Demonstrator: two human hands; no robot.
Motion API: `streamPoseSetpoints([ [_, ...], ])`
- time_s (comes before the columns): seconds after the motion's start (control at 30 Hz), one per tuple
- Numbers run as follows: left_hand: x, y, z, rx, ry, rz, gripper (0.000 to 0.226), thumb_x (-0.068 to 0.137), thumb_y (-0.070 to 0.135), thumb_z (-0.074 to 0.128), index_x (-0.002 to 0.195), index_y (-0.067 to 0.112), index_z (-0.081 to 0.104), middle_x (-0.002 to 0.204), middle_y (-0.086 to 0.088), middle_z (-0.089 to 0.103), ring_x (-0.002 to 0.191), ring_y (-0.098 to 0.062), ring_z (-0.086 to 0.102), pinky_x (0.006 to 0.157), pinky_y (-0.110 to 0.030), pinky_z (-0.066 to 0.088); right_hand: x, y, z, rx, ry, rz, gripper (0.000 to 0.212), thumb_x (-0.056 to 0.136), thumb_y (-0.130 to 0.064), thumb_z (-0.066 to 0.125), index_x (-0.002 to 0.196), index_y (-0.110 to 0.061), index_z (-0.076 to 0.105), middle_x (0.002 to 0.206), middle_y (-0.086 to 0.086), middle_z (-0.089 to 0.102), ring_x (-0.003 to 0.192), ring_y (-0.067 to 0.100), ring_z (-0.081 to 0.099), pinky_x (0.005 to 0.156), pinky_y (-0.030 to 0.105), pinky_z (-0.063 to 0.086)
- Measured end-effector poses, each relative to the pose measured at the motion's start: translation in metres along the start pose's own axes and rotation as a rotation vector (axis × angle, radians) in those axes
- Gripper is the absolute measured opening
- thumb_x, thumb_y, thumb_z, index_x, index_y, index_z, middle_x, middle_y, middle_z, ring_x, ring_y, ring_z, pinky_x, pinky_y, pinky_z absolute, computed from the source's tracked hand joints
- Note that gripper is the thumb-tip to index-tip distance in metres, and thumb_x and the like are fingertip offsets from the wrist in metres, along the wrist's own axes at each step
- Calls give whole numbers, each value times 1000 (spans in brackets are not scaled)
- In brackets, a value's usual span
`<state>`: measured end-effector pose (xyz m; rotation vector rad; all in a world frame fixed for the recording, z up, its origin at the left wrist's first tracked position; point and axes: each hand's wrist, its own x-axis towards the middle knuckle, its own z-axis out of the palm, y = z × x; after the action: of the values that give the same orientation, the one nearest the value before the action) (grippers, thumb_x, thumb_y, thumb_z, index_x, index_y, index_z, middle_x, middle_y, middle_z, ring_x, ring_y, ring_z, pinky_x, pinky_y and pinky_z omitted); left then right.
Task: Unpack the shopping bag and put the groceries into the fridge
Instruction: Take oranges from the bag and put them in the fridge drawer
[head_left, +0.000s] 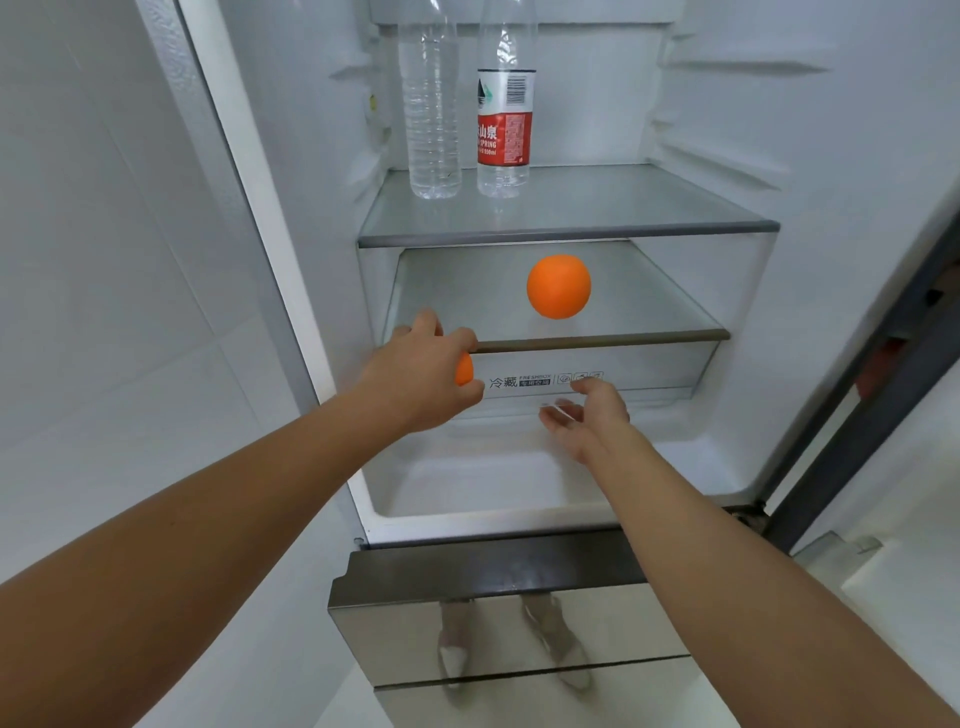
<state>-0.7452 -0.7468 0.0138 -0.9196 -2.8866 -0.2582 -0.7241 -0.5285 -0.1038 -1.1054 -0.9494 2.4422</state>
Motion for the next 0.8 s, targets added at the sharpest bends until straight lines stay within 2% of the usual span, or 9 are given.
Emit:
streamPoseSetpoints([
  [0.17,-5,0,-3,-6,7,15,48,89,50,59,132,34,50,123,-6,42,111,-30,48,88,-42,48,-9,5,-1,7,4,-37,40,90,-7,61,128,-2,49,104,20,58,84,37,65,64,42,59],
  [0.3,-8,2,-7,-14,16,30,47,89,51,58,132,34,49,123,-5,41,110,-29,48,88,-43,49,-26,10,-13,-47,3,-19,15,91,-4,50,104,0,57,96,16,54,80,31,60,73,42,57],
  [0.37,-9,4,-8,-29,21,46,47,89,51,58,131,34,49,122,-5,41,110,-29,48,89,-44,49,-37,13,-21,-42,-4,-20,9,93,-5,50,99,-1,56,96,16,53,83,32,59,79,45,58],
  [0.43,-11,7,-9,-41,23,57,48,88,51,59,132,33,50,122,-5,42,110,-30,48,91,-47,50,-47,15,-29,-43,-4,-23,9,94,-5,50,100,0,55,97,17,51,84,32,58,85,47,58],
  [0.5,-13,12,-10,-43,19,70,49,88,51,59,132,33,50,122,-6,42,110,-30,48,91,-50,51,-58,17,-38,-57,9,-34,9,93,-3,48,98,0,55,95,17,51,81,32,57,80,45,59],
  [0.63,-19,24,-10,-39,15,101,51,89,51,60,135,31,49,126,-8,43,113,-31,49,89,-45,48,-77,23,-53,-119,41,-72,12,87,4,45,93,0,54,98,19,51,79,32,58,70,39,60],
  [0.8,-23,36,-9,-37,-13,148,54,91,51,60,138,29,47,129,-12,44,113,-34,50,93,-48,50,-97,28,-69,-120,37,-81,16,85,9,44,95,1,54,104,22,50,82,34,59,79,40,61],
])
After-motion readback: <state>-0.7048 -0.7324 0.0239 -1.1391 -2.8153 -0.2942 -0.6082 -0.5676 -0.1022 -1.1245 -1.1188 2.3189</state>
